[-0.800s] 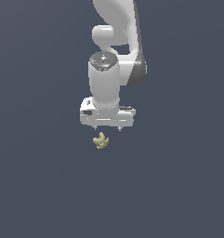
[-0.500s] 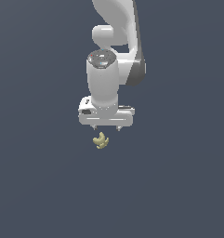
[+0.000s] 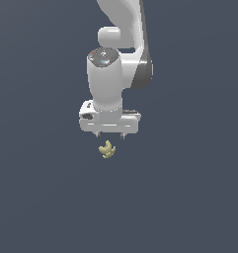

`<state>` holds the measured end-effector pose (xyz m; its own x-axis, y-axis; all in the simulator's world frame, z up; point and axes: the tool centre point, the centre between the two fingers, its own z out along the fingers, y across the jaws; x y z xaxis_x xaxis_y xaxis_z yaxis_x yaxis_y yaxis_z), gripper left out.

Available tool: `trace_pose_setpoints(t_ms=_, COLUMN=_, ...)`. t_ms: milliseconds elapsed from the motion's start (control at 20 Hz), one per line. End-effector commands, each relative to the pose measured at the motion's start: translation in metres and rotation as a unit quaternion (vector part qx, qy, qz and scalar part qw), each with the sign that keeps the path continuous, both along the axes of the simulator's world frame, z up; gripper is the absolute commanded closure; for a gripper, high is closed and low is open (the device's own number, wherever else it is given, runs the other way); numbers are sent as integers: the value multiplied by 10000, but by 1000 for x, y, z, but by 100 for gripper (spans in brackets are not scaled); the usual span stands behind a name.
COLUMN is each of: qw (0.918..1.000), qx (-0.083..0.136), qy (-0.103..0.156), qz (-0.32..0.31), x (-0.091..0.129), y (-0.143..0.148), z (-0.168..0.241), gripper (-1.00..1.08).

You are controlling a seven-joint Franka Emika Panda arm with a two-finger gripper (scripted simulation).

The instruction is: Pick up the object and move it to a goal position.

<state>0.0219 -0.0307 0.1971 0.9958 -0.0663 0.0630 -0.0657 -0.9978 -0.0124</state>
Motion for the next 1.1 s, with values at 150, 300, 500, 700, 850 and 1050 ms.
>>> trace_pose_setpoints(t_ms=150, qw=9997, qx=20, qy=26, qz=-229, x=-1, y=-1, z=-7, gripper=-92)
trace_pose_setpoints(t_ms=300, qw=9990, qx=37, qy=50, qz=-449, x=-2, y=-2, z=-15, gripper=-92)
trace_pose_setpoints(t_ms=500, qw=9964, qx=63, qy=92, qz=-846, x=-3, y=-4, z=-27, gripper=-92)
trace_pose_setpoints(t_ms=700, qw=9906, qx=87, qy=144, qz=-1361, x=-6, y=-7, z=-43, gripper=-92)
trace_pose_setpoints(t_ms=850, qw=9833, qx=98, qy=187, qz=-1805, x=-9, y=-10, z=-57, gripper=-92)
trace_pose_setpoints(t_ms=1050, qw=9712, qx=101, qy=237, qz=-2371, x=-12, y=-14, z=-74, gripper=-92)
